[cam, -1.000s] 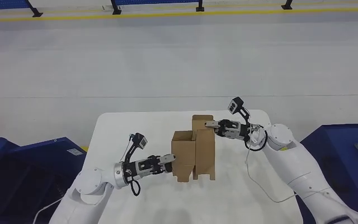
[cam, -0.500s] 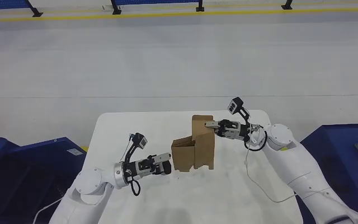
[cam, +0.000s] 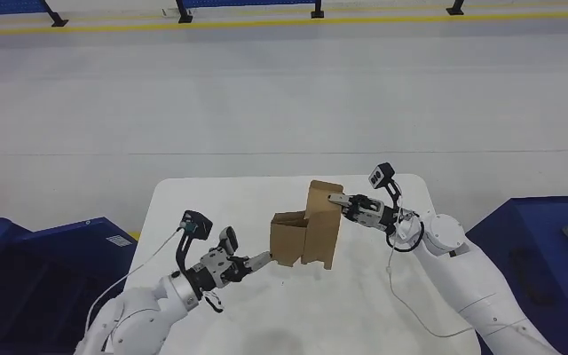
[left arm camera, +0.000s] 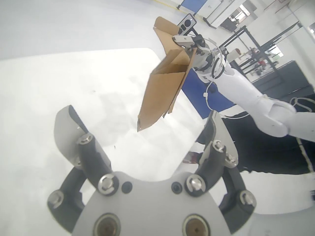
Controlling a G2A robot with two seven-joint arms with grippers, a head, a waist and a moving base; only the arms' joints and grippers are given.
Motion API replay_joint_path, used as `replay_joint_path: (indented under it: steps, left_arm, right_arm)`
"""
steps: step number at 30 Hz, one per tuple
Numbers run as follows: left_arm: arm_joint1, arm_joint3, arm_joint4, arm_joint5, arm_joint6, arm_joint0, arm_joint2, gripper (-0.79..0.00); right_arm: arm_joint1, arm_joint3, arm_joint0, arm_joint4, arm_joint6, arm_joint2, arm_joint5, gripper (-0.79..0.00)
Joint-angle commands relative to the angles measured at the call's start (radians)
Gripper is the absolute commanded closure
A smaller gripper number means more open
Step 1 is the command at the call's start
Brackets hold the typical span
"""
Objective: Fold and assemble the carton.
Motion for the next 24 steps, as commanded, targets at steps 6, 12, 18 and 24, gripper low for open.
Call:
replay_joint_path:
  steps: [6, 12, 18, 24]
  left_arm:
    - [-0.001, 0.0, 0.094, 0.006, 0.054, 0.002, 0.006, -0.785]
    - [-0.002, 0.063, 0.287, -0.032, 0.064, -0.064, 0.068, -0.785]
    - [-0.02, 0.123, 0.397, -0.024, 0.062, -0.175, 0.21, -0.785]
    - [-0.028, 0.106, 0.391, -0.021, 0.012, -0.2, 0.268, -0.785]
  right_arm:
    - [0.001, -0.063, -0.018, -0.138, -0.085, 0.009, -0.059, 0.0]
    - [0.002, -0.141, -0.047, -0.271, -0.143, 0.022, -0.113, 0.0]
    - [-0.001, -0.176, -0.055, -0.3, -0.137, 0.026, -0.113, 0.0]
    - [-0.006, -0.181, -0.046, -0.315, -0.163, 0.045, -0.12, 0.0]
